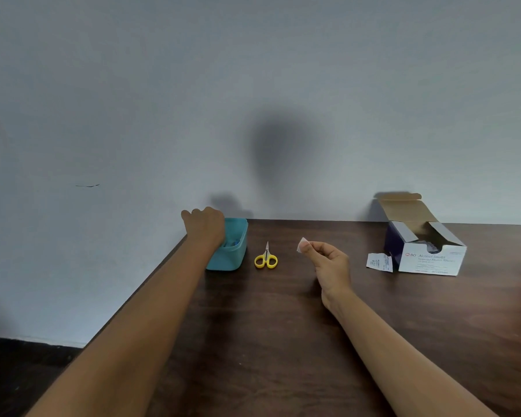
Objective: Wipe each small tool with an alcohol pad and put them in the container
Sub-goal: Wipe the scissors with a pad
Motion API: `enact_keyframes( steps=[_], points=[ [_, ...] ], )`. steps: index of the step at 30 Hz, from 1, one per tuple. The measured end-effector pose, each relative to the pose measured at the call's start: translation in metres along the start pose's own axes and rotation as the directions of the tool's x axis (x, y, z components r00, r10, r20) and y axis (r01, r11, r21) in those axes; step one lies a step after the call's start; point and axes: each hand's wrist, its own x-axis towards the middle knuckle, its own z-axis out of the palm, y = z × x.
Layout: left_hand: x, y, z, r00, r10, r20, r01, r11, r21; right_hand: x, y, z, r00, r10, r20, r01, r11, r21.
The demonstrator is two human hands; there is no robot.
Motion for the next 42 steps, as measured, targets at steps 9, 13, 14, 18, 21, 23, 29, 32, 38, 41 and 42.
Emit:
enact_keyframes(
  steps=[9, 13, 14, 18, 21, 23, 29, 32, 38, 41, 42],
  points=[
    [-0.022, 0.043, -0.010, 0.975, -0.028, -0.218, -0.060, 0.921, -0.385, 0.005, 0.002, -0.004, 0.992, 0.094, -0.089, -0.077, 0.980, 0.182],
    [-0.051, 0.080, 0.002, 0.985, 0.085, -0.149, -0.136, 0.918, -0.373, 0.004, -0.002, -0.007, 0.990, 0.124, -0.072, -0.100, 0.957, 0.274],
    [-0.056, 0.087, 0.005, 0.986, 0.102, -0.130, -0.144, 0.915, -0.378, 0.004, -0.003, -0.007, 0.989, 0.129, -0.070, -0.103, 0.951, 0.293],
    [-0.067, 0.101, 0.018, 0.991, 0.101, -0.092, -0.126, 0.931, -0.343, 0.006, -0.002, -0.007, 0.984, 0.159, -0.078, -0.128, 0.944, 0.304],
    [-0.070, 0.104, 0.022, 0.977, 0.138, -0.162, -0.175, 0.954, -0.243, 0.009, 0.000, -0.009, 0.981, 0.175, -0.081, -0.142, 0.940, 0.311],
    [-0.071, 0.103, 0.022, 0.964, 0.176, -0.198, -0.215, 0.957, -0.197, 0.009, 0.001, -0.009, 0.980, 0.180, -0.083, -0.145, 0.937, 0.316],
    [-0.080, 0.104, 0.020, 0.942, 0.167, -0.292, -0.256, 0.919, -0.298, 0.006, -0.003, -0.011, 0.979, 0.189, -0.073, -0.149, 0.915, 0.375],
    [-0.085, 0.105, 0.017, 0.967, -0.033, -0.253, -0.146, 0.740, -0.656, 0.003, -0.006, -0.011, 0.989, 0.132, -0.065, -0.097, 0.919, 0.381],
    [-0.100, 0.115, 0.010, 0.959, -0.204, 0.195, 0.161, -0.173, -0.972, -0.006, -0.010, -0.015, 0.995, 0.096, -0.004, -0.089, 0.945, 0.315],
    [-0.112, 0.119, 0.003, 0.936, -0.117, 0.333, 0.234, -0.502, -0.833, -0.013, -0.011, -0.025, 0.991, 0.111, 0.079, -0.129, 0.951, 0.281],
    [-0.116, 0.121, 0.001, 0.938, -0.086, 0.336, 0.236, -0.553, -0.799, -0.015, -0.011, -0.029, 0.987, 0.103, 0.124, -0.134, 0.953, 0.272]
  ],
)
